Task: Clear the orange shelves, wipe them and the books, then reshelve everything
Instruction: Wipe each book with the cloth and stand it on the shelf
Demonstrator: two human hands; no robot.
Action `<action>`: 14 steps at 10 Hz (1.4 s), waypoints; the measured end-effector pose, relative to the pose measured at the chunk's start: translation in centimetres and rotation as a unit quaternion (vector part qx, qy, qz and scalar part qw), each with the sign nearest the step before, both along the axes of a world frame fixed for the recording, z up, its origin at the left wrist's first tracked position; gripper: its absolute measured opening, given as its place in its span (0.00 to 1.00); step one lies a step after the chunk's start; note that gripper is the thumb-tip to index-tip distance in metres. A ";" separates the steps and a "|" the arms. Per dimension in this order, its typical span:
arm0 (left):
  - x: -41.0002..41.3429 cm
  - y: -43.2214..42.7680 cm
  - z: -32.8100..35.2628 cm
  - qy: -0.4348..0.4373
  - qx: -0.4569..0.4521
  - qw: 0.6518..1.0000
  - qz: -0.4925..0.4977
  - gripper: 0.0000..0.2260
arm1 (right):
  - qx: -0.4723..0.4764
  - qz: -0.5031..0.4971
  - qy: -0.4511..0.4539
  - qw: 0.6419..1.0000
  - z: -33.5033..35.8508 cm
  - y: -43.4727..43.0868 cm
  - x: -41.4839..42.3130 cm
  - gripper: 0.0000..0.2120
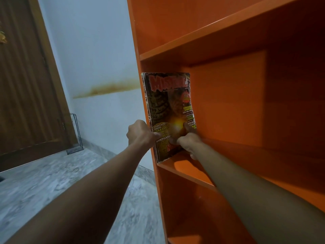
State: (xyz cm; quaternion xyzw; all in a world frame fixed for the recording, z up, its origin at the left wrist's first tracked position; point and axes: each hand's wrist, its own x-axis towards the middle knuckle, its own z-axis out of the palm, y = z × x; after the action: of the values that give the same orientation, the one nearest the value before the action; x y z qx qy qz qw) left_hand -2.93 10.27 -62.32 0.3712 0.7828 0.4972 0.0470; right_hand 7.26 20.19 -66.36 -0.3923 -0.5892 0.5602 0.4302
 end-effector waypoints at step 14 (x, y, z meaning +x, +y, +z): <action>6.6 -10.1 -23.5 0.093 -0.289 0.864 -0.403 0.10 | 0.008 -0.209 -0.491 0.845 -17.5 -23.2 11.3 0.08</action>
State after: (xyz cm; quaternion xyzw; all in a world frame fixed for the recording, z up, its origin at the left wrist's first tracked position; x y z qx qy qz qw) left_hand 3.63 0.17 -85.83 0.6683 0.6745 0.1499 0.2756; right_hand 18.57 -3.03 -83.88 -0.7265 -0.6322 0.1861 0.1946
